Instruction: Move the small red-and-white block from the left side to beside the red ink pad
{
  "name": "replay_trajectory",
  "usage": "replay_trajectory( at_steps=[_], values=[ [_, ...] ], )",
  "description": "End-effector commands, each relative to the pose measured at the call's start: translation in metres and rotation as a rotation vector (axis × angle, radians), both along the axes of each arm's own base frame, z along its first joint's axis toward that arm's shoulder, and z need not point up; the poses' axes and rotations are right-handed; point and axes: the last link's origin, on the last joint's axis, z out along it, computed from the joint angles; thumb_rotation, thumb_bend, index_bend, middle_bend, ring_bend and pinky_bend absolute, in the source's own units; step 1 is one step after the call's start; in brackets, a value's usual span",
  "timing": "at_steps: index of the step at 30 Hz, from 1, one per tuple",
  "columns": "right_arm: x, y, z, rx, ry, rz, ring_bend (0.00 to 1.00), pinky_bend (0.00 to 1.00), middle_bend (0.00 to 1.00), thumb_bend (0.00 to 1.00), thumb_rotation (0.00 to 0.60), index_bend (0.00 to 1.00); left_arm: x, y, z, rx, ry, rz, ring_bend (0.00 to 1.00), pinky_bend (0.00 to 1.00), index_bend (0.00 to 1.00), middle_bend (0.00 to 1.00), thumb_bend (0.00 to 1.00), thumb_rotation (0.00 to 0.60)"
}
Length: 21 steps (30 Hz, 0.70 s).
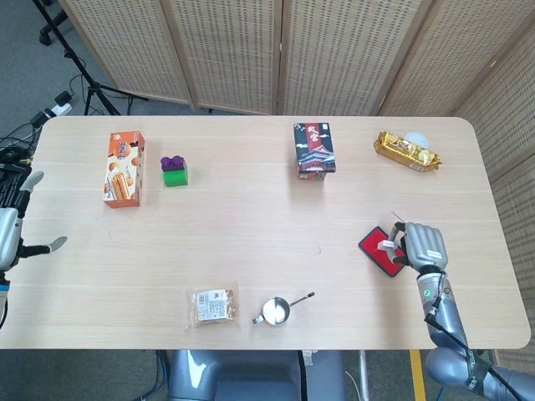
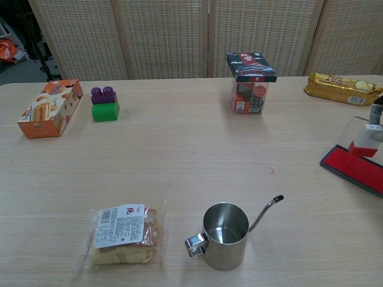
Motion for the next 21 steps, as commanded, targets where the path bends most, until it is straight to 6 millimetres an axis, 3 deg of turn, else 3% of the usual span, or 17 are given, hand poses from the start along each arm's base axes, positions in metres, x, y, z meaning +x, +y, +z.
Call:
replay_trajectory(
  at_steps=[1,10,21],
  values=[
    [-0.009,0.000,-0.008,0.015,-0.017,-0.027,0.92,1.00,0.88,0.67,0.600,0.58,0.001,0.000,-0.002,-0.002,0.004,0.000,0.00,0.00,0.00,0.00,0.05,0.600],
    [-0.028,-0.009,-0.012,0.004,-0.030,-0.086,0.92,1.00,0.88,0.67,0.600,0.58,0.000,0.002,-0.005,-0.005,0.014,0.005,0.00,0.00,0.00,0.00,0.05,0.600],
    [-0.032,-0.011,-0.021,0.006,-0.032,-0.077,0.92,1.00,0.88,0.67,0.600,0.58,0.002,0.001,-0.010,-0.014,0.028,0.005,0.00,0.00,0.00,0.00,0.05,0.600]
  ],
)
